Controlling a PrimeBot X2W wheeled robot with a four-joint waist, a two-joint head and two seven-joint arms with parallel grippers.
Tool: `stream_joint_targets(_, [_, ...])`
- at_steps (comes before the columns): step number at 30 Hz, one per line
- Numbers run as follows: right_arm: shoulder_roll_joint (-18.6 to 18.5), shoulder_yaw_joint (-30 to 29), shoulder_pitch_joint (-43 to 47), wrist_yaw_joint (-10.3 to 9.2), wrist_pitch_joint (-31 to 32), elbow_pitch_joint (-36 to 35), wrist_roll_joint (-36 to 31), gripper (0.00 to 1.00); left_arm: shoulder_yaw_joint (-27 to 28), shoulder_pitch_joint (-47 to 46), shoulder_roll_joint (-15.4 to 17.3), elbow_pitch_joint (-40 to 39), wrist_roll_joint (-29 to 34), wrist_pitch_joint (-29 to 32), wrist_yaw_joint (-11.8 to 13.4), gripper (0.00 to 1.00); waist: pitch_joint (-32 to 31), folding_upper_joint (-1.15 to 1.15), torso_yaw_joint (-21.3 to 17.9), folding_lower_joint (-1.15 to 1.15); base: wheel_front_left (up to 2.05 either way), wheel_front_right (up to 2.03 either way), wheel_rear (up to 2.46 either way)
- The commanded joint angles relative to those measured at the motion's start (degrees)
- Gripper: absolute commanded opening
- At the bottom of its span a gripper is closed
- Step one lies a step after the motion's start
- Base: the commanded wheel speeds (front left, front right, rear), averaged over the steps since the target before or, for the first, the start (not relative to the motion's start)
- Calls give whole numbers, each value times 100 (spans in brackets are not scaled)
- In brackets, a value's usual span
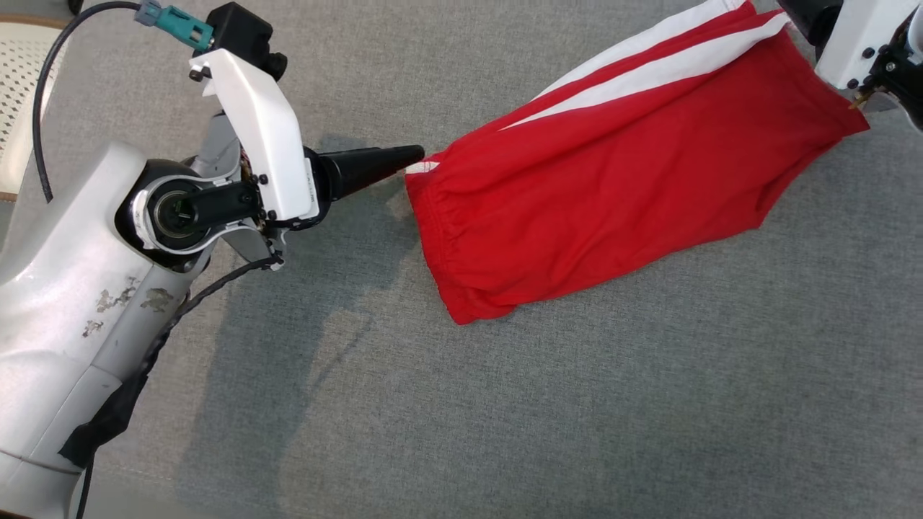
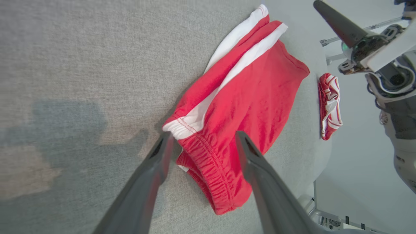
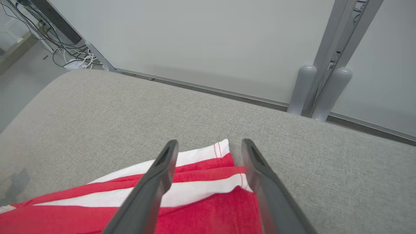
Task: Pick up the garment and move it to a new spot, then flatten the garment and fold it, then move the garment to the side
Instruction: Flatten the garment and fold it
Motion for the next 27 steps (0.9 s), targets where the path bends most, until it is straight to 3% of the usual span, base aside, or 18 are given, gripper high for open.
stream_joint_targets(1, [7,58,108,-1,-183,-59,89,100,47,-29,75,44,16,-66,-67,100,-146,0,-70,0,0,0,0])
stream_joint_targets(9, [-94,251,510,-1,-1023,-260,326,100,132,262,309,10,327,-603,-234,100,-653,0,-229,0,0,0,0])
stream_joint_targets(17, [-140,442,969,-1,-1693,-37,533,100,223,787,523,-175,914,-1756,-243,100,-1069,0,-311,0,0,0,0])
stream_joint_targets(22, [-53,552,1116,0,-1898,327,613,100,199,1137,682,-520,1662,-2791,-43,100,-1145,0,-259,0,0,0,0])
stream_joint_targets(27, [-9,659,1153,0,-1857,682,691,100,141,1566,748,-1030,2499,-3914,379,100,-1054,0,-74,0,0,0,0])
